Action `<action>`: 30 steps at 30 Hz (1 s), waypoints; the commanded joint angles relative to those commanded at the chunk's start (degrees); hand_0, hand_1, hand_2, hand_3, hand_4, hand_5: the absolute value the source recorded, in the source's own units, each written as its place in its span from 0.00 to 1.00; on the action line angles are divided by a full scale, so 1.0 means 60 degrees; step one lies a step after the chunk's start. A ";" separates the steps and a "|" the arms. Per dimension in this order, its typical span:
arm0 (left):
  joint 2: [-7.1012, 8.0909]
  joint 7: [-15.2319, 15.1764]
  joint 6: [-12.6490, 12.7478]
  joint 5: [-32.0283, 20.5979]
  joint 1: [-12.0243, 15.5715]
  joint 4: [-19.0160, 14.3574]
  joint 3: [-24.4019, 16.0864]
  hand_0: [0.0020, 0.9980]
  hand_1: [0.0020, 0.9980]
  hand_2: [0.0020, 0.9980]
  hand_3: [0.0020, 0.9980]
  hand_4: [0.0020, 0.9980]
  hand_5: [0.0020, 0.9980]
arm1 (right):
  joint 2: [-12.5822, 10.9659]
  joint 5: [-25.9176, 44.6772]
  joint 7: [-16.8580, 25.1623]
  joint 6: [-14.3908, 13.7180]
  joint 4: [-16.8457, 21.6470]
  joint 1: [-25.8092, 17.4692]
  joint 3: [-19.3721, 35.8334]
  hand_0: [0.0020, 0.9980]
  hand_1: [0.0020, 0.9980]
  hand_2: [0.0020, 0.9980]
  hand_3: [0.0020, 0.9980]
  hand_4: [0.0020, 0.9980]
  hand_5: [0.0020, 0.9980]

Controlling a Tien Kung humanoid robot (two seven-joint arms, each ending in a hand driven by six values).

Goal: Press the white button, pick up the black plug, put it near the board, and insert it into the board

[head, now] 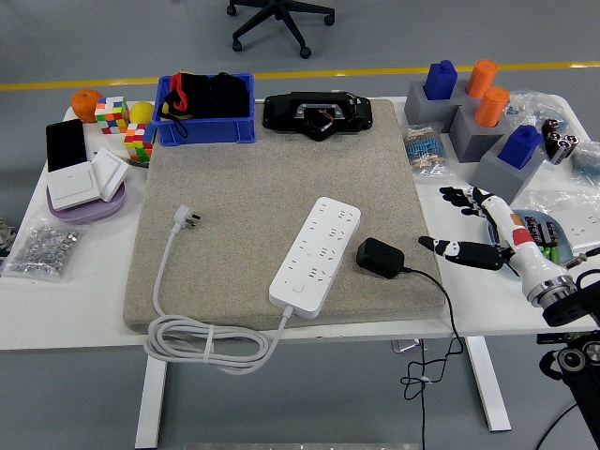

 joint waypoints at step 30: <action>0.0065 -0.0006 -0.0071 0.0056 -0.0026 0.0000 0.0134 0.69 0.64 0.61 0.64 0.55 0.18 | 0.0020 0.0634 0.1935 -0.1800 -0.3259 0.1490 -0.2375 0.85 0.77 0.69 0.73 1.00 0.22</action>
